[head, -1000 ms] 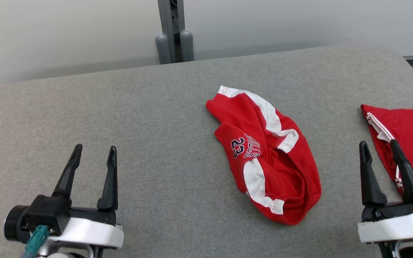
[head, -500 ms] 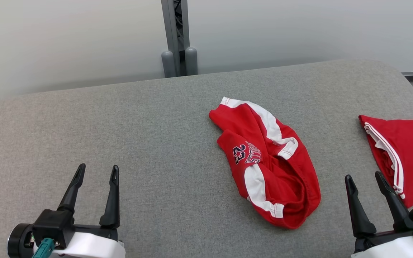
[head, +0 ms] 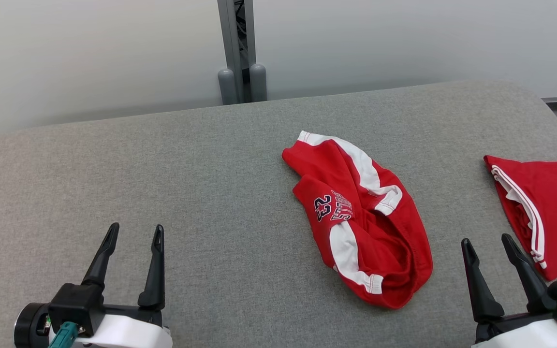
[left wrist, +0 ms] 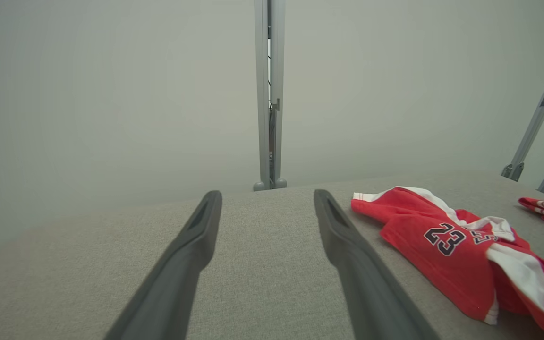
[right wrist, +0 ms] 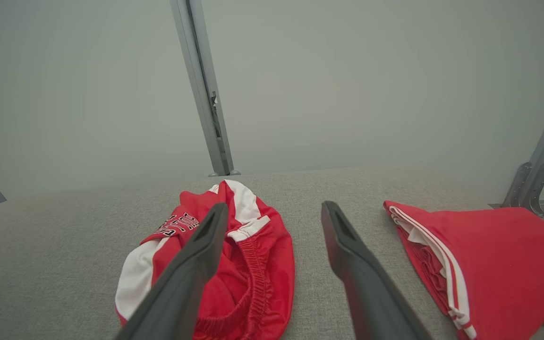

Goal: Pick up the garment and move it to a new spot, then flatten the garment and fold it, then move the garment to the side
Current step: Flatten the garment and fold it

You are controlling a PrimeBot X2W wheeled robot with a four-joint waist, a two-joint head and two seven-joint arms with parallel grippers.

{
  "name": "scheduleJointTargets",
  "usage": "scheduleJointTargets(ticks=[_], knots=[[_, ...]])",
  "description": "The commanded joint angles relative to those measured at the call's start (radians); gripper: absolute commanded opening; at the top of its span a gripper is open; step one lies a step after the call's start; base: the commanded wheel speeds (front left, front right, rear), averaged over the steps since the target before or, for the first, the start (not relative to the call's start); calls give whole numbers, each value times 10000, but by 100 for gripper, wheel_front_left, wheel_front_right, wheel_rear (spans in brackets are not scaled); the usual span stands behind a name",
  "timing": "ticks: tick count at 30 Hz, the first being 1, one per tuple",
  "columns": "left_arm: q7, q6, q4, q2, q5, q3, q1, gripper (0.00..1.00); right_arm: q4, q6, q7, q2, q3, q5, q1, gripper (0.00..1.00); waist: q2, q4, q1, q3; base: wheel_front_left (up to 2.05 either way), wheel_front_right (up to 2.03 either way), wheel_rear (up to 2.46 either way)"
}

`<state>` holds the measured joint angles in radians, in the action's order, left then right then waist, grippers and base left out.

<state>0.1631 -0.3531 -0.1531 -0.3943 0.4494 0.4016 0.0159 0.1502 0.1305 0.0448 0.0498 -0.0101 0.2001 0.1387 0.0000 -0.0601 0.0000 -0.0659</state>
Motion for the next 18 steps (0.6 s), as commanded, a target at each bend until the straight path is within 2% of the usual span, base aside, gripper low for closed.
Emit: scheduleJointTargets(ticks=[1,7,9,12,18], knots=[[11,-48,-18,-34,-25,-18,-6,100,18,5,-3,28,-9,18,94,100,0,9,0,-5,0,0,0],[21,-75,-17,-24,9,26,14,100,47,5,-70,28,-31,22,119,100,0,45,0,2,0,0,0],[-57,57,-36,-83,-26,117,-105,100,78,5,-81,29,-46,45,70,100,0,58,0,-42,0,0,0],[-367,537,28,-112,-41,537,-569,100,114,5,-98,29,-16,69,-46,100,0,53,0,-149,0,0,0],[-1434,1962,826,263,40,1918,-1876,100,194,4,-203,35,261,111,-287,100,0,-189,0,-516,0,0,0]])
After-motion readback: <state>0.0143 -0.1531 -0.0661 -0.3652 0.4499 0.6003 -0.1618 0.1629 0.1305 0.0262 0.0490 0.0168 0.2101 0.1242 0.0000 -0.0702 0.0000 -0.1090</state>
